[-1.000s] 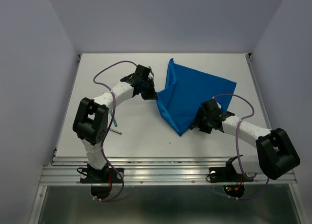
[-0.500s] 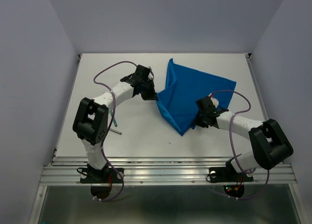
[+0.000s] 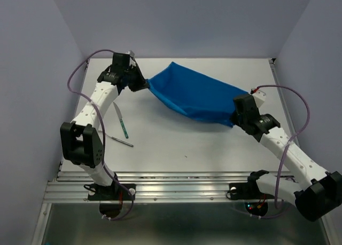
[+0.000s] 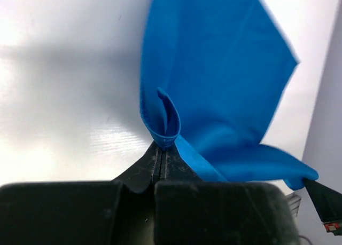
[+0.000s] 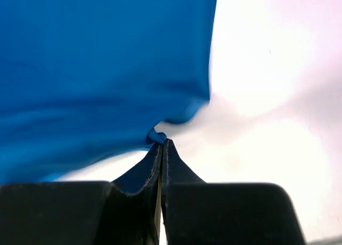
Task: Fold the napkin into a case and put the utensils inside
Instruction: Pick up the crumpled napkin from the center of the board, then flatten out the crumpled napkin at the center of the board.
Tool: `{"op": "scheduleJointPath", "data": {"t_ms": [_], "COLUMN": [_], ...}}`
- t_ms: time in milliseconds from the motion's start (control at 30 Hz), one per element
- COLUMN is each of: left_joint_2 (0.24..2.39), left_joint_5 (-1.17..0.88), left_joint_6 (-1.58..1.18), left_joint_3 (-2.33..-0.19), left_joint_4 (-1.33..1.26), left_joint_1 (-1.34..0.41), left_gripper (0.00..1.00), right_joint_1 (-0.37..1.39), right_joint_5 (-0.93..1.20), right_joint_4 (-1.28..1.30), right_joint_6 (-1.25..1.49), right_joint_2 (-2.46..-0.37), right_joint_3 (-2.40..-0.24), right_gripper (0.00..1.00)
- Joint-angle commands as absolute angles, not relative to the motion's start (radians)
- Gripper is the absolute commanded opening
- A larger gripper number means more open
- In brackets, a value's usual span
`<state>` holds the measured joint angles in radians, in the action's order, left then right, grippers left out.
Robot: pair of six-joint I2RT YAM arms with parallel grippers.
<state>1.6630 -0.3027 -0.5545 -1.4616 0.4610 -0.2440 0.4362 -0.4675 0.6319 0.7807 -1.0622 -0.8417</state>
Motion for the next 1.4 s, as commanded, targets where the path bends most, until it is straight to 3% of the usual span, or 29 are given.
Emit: {"op": "scheduleJointPath", "data": {"t_ms": [0,100,233,467,567,733,867,1067,1133,1167,1200,1233,1300,1333,1367], "left_joint_2": [1.568,1.607,1.721,1.959,1.941,1.780,1.570,1.367,1.325,1.322,1.330,1.335,1.348,1.350,1.350], "left_joint_5": [-0.318,-0.328,-0.334,-0.402,-0.440,-0.459,-0.518,-0.540,-0.546,-0.546,-0.548,-0.549,-0.537,-0.505,-0.485], "left_joint_6": [-0.523,-0.538,-0.545,-0.520,-0.517,-0.480,-0.476,-0.541,-0.567,-0.575,-0.578,-0.577,-0.560,-0.552,-0.548], "left_joint_3": [-1.577,-1.669,-1.862,-2.388,-2.407,-2.122,-1.649,-1.038,-0.921,-0.840,-0.809,-0.763,-0.743,-0.738,-0.741], "left_joint_4": [0.459,0.446,0.443,0.469,0.431,0.355,0.249,0.085,0.042,0.041,0.044,0.058,0.096,0.112,0.129], "left_joint_1": [-0.244,-0.238,-0.227,-0.189,-0.155,-0.150,-0.156,-0.195,-0.202,-0.202,-0.204,-0.204,-0.204,-0.204,-0.204], "left_gripper": [0.00,0.00,0.00,0.00,0.00,0.00,0.00,0.00,0.00,0.09,0.26,0.63,0.79,0.80,0.81], "right_joint_1": [0.416,0.368,0.235,0.149,0.149,0.149,0.149,0.149,0.149,0.149,0.149,0.149,0.149,0.149,0.149], "right_joint_5": [-0.612,-0.626,-0.491,-0.365,-0.354,-0.350,-0.345,-0.267,-0.241,-0.238,-0.230,-0.218,-0.209,-0.215,-0.218], "right_joint_4": [0.675,0.626,0.482,0.437,0.440,0.425,0.420,0.548,0.584,0.589,0.594,0.609,0.621,0.638,0.644], "right_joint_6": [0.689,0.606,0.488,0.417,0.411,0.445,0.523,0.613,0.661,0.687,0.699,0.715,0.722,0.727,0.738], "right_joint_2": [-1.075,-1.181,-1.334,-1.620,-1.617,-1.442,-1.174,-0.982,-0.941,-0.928,-0.919,-0.913,-0.913,-0.916,-0.926], "right_joint_3": [-1.049,-1.150,-1.330,-1.880,-1.961,-1.708,-1.258,-0.895,-0.793,-0.764,-0.738,-0.703,-0.686,-0.681,-0.683], "right_gripper": [0.01,0.01,0.01,0.01,0.01,0.01,0.01,0.01,0.03,0.05,0.11,0.27,0.40,0.61,0.62]}}
